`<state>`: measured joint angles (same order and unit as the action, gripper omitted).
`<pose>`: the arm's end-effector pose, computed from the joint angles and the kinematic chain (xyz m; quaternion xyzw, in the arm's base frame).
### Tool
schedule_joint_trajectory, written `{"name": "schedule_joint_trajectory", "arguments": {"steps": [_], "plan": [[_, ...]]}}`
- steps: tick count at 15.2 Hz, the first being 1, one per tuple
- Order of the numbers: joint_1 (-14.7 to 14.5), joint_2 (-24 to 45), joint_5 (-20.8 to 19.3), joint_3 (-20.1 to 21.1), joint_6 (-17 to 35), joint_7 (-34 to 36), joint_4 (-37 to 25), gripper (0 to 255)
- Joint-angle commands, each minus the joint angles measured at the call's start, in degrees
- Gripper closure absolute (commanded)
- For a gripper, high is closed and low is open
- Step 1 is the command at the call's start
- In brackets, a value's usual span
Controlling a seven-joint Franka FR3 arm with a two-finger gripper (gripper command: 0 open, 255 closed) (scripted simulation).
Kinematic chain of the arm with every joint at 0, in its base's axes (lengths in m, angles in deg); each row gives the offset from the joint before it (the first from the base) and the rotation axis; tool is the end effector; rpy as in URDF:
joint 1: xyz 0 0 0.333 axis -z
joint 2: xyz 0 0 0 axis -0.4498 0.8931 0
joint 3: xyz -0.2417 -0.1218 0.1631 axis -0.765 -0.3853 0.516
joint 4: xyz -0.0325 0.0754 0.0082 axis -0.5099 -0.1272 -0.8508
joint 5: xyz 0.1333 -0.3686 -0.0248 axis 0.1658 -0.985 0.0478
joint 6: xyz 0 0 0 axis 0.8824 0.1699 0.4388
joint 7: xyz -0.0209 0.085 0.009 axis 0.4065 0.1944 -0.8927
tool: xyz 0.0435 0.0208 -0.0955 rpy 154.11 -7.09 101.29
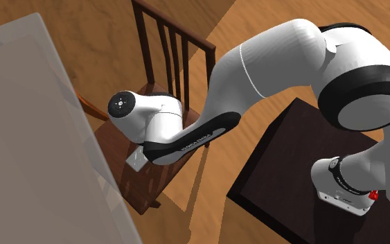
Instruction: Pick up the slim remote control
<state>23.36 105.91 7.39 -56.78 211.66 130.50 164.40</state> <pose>0.6280 0.2991 0.1901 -0.6826 0.7308 0.0055 0.0002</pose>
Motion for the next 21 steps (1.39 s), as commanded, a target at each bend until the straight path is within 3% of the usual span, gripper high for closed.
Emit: {"name": "schedule_joint_trajectory", "arguments": {"steps": [1,6,21], "plan": [[0.00,0.08,-0.02,-0.03,0.07,0.00,0.00,255],[0.02,-0.07,0.02,0.02,0.01,0.02,0.09,255],[1.95,-7.28,3.30,2.98,-6.97,-1.69,0.13,255]]}}
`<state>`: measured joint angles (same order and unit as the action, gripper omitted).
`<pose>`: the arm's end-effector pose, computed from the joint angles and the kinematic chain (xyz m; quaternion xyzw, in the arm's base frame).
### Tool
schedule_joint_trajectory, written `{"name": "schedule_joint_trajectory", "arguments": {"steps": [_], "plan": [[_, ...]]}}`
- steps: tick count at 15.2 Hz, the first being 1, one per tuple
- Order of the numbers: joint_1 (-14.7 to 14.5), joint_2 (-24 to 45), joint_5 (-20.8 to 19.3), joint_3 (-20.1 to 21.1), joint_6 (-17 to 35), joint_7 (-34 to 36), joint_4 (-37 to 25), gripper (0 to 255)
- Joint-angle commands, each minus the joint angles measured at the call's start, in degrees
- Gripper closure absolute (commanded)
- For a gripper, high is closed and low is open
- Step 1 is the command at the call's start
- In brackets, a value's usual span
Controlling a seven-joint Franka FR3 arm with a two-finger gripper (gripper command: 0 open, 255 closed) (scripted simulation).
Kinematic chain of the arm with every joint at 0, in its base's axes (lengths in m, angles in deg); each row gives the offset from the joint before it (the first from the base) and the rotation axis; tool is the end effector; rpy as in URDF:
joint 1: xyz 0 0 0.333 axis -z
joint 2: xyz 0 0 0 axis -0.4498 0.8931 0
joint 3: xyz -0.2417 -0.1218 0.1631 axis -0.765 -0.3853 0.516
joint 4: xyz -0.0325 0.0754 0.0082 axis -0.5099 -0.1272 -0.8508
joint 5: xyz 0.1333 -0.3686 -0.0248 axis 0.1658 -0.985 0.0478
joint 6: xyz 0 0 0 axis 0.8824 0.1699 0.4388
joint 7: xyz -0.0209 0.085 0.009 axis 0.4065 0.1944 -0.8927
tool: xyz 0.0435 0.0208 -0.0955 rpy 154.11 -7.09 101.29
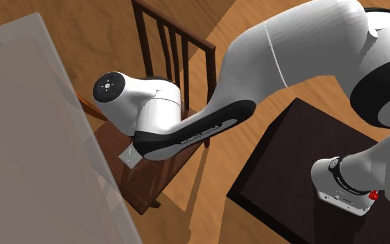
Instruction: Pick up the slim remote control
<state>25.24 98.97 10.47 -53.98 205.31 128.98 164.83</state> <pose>0.6270 0.2989 0.2640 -0.6824 0.7309 0.0055 0.0001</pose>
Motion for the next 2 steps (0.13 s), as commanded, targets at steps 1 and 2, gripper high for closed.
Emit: {"name": "schedule_joint_trajectory", "arguments": {"steps": [1,2], "plan": [[0.09,-0.42,0.26,0.20,-0.69,-0.18,-0.30,255],[0.09,-0.41,0.26,0.20,-0.69,-0.18,-0.31,255]]}}
